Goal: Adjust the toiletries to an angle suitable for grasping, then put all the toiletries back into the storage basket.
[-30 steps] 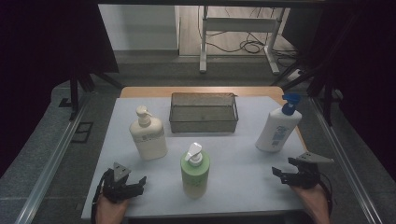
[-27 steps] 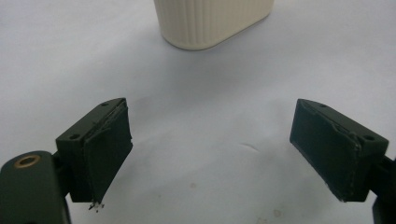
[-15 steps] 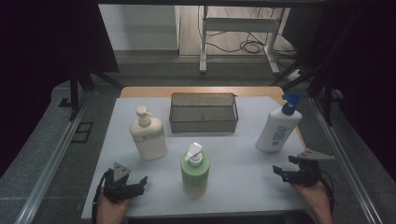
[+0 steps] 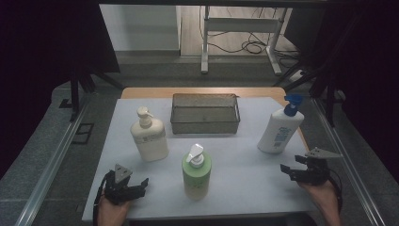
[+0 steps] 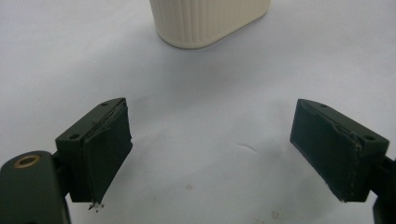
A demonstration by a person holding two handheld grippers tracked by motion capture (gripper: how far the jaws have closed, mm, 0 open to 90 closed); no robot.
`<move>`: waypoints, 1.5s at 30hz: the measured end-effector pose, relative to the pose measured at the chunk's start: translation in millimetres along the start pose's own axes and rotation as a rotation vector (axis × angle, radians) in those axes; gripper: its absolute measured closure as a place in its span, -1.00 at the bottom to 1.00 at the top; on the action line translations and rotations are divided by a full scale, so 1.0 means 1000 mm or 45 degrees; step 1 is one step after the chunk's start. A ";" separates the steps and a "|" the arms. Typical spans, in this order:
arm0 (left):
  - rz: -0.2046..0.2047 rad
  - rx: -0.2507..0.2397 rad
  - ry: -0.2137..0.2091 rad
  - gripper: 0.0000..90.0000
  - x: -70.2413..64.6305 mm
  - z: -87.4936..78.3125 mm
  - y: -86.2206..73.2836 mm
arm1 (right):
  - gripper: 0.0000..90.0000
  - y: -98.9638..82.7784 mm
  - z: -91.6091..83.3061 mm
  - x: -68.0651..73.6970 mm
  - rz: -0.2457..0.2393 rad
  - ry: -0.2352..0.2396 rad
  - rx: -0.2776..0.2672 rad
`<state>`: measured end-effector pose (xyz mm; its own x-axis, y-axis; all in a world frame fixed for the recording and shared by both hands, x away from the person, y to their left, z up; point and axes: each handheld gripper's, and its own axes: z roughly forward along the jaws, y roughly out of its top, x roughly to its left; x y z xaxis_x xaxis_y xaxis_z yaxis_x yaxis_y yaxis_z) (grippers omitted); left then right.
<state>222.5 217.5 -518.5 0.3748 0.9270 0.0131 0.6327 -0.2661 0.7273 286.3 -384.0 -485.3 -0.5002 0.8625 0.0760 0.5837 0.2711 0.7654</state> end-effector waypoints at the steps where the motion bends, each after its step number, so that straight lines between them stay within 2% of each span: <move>1: 0.001 -0.001 -0.001 -0.72 0.000 0.000 0.000 | -0.56 0.001 -0.001 -0.001 0.004 -0.003 0.000; 8: 0.010 0.003 -0.002 -0.72 0.000 0.001 0.000 | -0.45 0.005 -0.002 -0.008 0.009 -0.037 0.038; 16: 0.028 0.022 -0.003 -0.72 -0.001 0.003 0.001 | -0.23 0.014 -0.006 -0.018 0.025 -0.050 0.020; 20: 0.024 0.032 -0.007 -0.72 -0.001 0.004 0.001 | -0.07 0.020 -0.006 -0.023 0.050 -0.046 0.016; 26: 0.035 0.055 -0.006 -0.72 -0.002 0.007 0.001 | 0.22 0.026 -0.002 -0.029 0.053 -0.057 0.031; 27: 0.036 0.056 -0.007 -0.72 -0.002 0.007 0.001 | 0.22 0.026 -0.002 -0.029 0.053 -0.057 0.031; 34: 0.015 0.065 -0.023 -0.73 0.000 0.008 0.001 | 0.56 0.032 0.002 -0.037 0.085 -0.073 0.027; 40: 0.003 0.071 -0.033 -0.73 0.001 0.008 0.001 | 0.71 0.037 0.007 -0.041 0.097 -0.079 0.029; 45: 0.004 0.071 -0.033 -0.73 0.001 0.008 0.001 | 0.94 0.040 0.012 -0.048 0.103 -0.098 0.020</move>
<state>228.8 215.5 -523.1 0.3936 0.9193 -0.0027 0.6679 -0.2839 0.6880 341.3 -409.4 -466.1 -0.4012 0.9118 0.0874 0.6301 0.2054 0.7488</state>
